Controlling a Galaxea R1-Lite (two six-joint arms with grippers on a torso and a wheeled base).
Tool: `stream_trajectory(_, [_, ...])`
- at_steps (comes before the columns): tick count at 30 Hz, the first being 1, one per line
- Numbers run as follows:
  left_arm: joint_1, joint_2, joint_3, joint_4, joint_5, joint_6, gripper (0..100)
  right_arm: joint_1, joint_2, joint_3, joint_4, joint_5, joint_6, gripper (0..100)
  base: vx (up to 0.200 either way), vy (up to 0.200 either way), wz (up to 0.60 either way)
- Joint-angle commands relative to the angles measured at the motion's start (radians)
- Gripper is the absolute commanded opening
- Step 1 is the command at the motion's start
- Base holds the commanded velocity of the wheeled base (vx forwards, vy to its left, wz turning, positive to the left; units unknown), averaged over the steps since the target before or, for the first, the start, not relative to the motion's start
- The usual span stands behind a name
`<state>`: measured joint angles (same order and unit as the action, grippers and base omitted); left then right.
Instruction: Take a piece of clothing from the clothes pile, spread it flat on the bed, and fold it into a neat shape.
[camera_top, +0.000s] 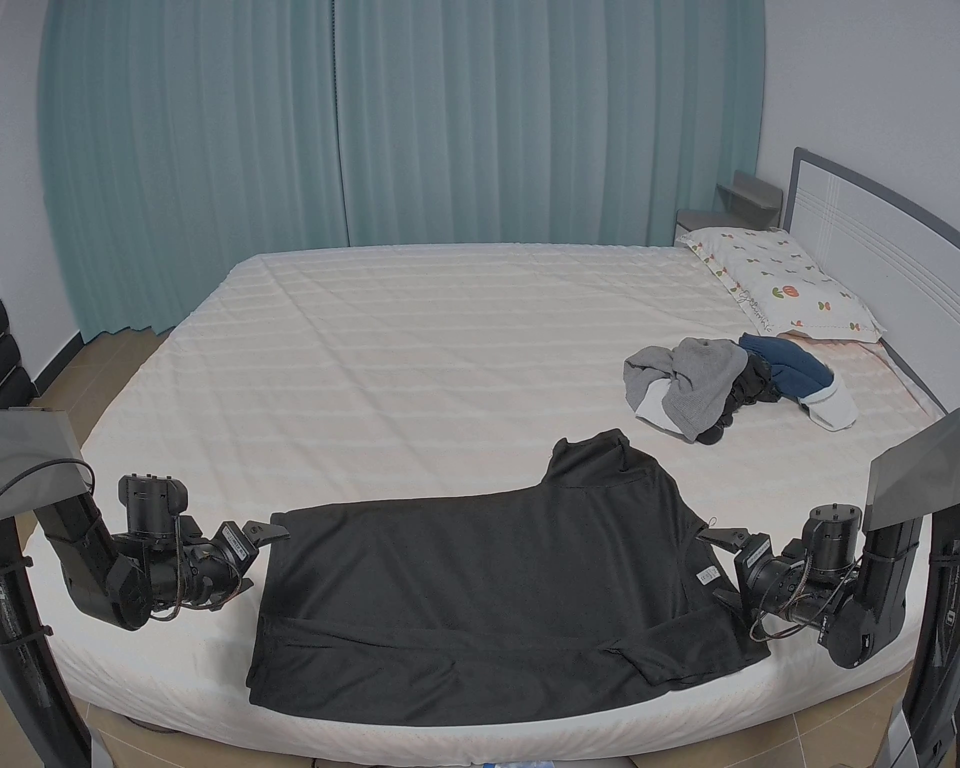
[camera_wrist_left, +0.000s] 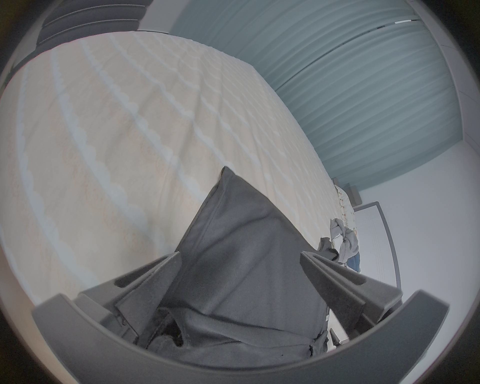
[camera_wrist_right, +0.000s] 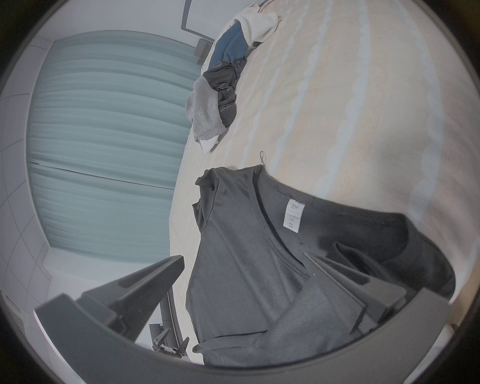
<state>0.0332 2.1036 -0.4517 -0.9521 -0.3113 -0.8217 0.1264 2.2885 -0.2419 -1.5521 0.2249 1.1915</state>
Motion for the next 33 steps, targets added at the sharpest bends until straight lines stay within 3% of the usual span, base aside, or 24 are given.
stream_trajectory(1, [0.002,0.001,-0.005,0.0,0.0,-0.001,100,-0.004,-0.001,-0.008,-0.011,0.001,0.0,100,0.0,0.0,0.0])
stream_trajectory(9, [0.002,0.007,-0.105,0.013,0.003,-0.001,100,-0.031,-0.003,-0.019,-0.011,-0.002,-0.004,100,0.0,0.0,0.0])
stream_trajectory(14, [0.004,0.093,-0.237,0.012,0.024,0.004,100,-0.065,0.005,-0.034,-0.011,-0.001,0.003,100,0.0,0.0,0.0])
stream_trajectory(18, [0.01,0.179,-0.377,0.029,0.027,0.012,100,-0.048,0.009,-0.023,-0.011,-0.006,-0.004,100,0.0,0.0,0.0])
stream_trajectory(25, [0.024,0.292,-0.585,0.159,0.029,0.113,100,-0.042,0.011,-0.02,-0.011,-0.004,-0.007,100,0.0,0.0,0.0])
stream_trajectory(33, [0.031,0.343,-0.582,0.151,0.032,0.205,100,-0.042,0.011,-0.017,-0.011,-0.002,-0.007,100,0.0,0.0,0.0])
